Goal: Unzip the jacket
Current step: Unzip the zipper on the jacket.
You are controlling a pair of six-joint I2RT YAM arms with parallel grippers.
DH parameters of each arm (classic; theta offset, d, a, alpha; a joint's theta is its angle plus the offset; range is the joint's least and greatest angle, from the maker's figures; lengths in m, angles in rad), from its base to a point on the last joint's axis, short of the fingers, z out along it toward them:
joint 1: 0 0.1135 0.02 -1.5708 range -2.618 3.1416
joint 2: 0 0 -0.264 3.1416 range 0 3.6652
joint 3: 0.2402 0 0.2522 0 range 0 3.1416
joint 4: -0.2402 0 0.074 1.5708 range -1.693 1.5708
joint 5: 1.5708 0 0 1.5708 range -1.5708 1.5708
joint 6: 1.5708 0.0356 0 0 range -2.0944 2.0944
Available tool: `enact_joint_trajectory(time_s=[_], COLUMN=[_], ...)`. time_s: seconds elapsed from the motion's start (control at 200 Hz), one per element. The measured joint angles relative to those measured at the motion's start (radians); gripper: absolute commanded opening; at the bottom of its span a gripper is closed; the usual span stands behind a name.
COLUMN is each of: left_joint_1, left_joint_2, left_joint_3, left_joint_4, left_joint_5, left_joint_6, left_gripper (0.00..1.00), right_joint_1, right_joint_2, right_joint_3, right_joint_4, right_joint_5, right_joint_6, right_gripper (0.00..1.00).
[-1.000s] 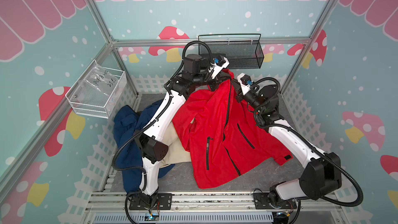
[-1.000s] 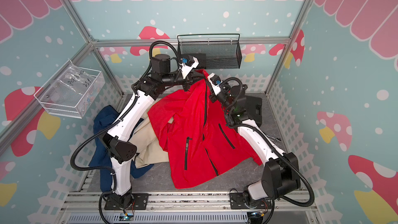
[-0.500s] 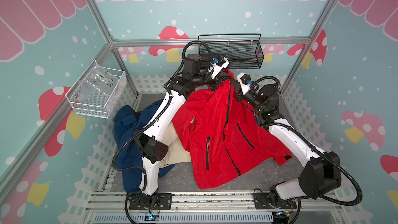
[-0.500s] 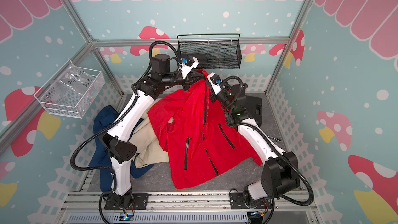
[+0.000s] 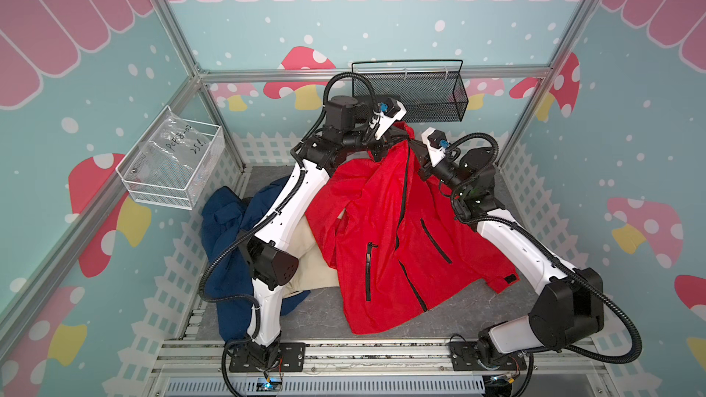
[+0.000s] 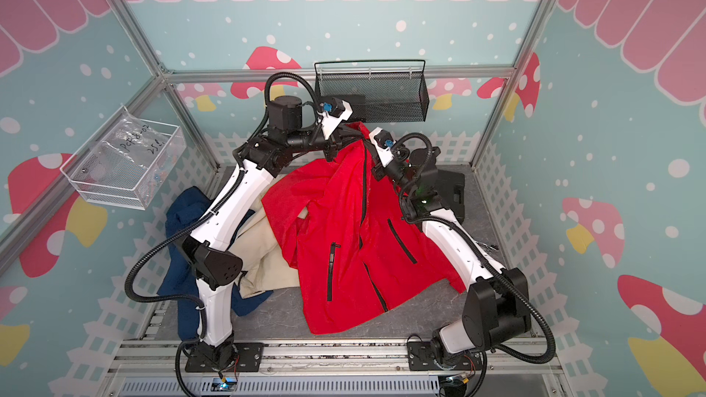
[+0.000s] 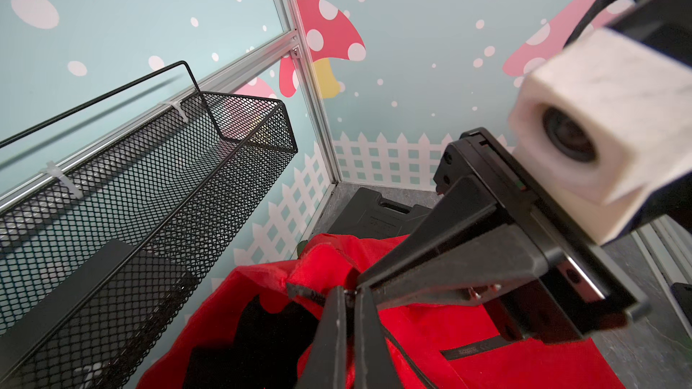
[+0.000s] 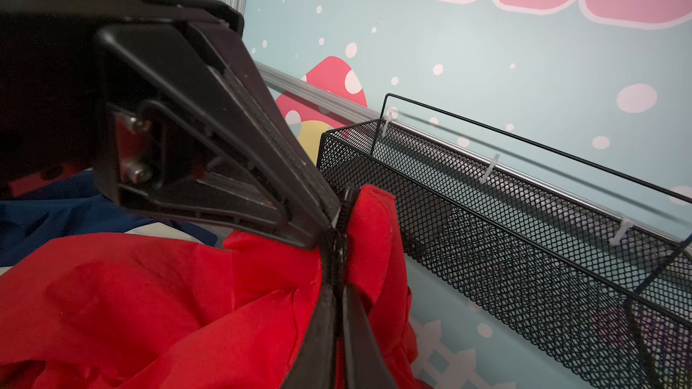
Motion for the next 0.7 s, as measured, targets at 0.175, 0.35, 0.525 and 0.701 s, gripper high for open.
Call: enact_joint_trajectory(time_s=[0.175, 0.35, 0.525, 0.701], left_joint_1=[-0.003, -0.003, -0.005, -0.008], left_joint_2=[0.000, 0.000, 0.000, 0.000], left_joint_3=[0.000, 0.000, 0.003, 0.008], left_joint_4=[0.000, 0.000, 0.000, -0.004], left_joint_5=[0.000, 0.001, 0.004, 0.004], left_joint_6=[0.000, 0.000, 0.000, -0.002], left_gripper=[0.00, 0.00, 0.00, 0.00], right_joint_1=[-0.025, -0.031, -0.023, -0.010], right_joint_2=[0.005, 0.005, 0.005, 0.005], right_joint_3=[0.000, 0.000, 0.000, 0.000], right_joint_4=[0.013, 0.016, 0.012, 0.008], right_joint_5=[-0.053, -0.075, -0.070, -0.048], right_joint_6=[0.040, 0.047, 0.011, -0.026], right_gripper=[0.08, 0.10, 0.13, 0.12])
